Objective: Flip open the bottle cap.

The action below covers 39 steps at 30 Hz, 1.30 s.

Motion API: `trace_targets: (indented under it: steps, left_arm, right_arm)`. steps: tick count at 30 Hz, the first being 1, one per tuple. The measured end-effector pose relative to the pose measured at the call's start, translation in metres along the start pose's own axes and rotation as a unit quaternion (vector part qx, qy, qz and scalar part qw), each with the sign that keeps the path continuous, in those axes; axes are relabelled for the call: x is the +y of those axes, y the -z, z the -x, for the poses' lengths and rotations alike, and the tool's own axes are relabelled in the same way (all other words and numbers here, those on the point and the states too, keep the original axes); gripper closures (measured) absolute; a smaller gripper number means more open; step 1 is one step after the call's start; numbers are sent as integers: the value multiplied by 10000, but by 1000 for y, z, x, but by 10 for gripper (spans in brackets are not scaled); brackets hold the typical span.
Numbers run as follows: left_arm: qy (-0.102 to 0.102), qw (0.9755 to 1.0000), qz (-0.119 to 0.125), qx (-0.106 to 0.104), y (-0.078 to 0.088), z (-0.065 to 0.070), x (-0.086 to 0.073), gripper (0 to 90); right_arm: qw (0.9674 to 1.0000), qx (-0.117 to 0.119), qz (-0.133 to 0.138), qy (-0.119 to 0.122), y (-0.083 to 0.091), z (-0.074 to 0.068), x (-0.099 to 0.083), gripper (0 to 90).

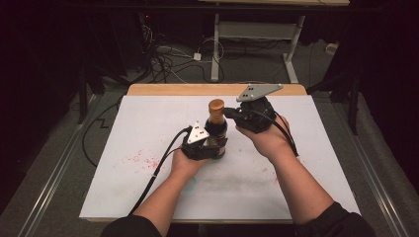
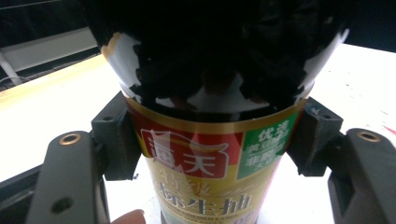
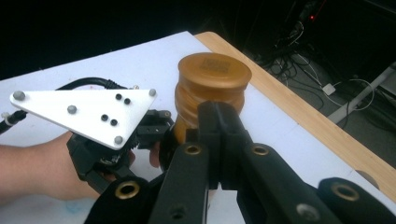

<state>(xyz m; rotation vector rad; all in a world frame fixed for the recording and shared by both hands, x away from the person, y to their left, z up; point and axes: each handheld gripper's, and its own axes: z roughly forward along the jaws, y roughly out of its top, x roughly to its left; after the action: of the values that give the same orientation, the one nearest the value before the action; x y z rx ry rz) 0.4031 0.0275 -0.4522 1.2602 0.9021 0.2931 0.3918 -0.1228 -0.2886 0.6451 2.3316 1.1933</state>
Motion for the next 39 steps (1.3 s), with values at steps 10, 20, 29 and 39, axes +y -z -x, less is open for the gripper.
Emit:
trace_targets:
  steps: [10, 20, 29, 39]
  left_arm:
    - [37, 10000, 7, 1, 0, -1, 1, 293]
    - [47, 10000, 9, 10, 0, -1, 1, 291]
    - [59, 10000, 15, 6, 1, -2, 1, 291]
    - [34, 10000, 41, -19, 1, 0, 0, 291]
  right_arm:
    - [9999, 8, 140, -96, -2, 1, 2, 900]
    - [9995, -18, 266, -148, -2, 2, 5, 900]
    - [9994, -29, 327, -127, -3, 3, 12, 900]
    - [9989, 15, 471, -74, -9, 0, 25, 900]
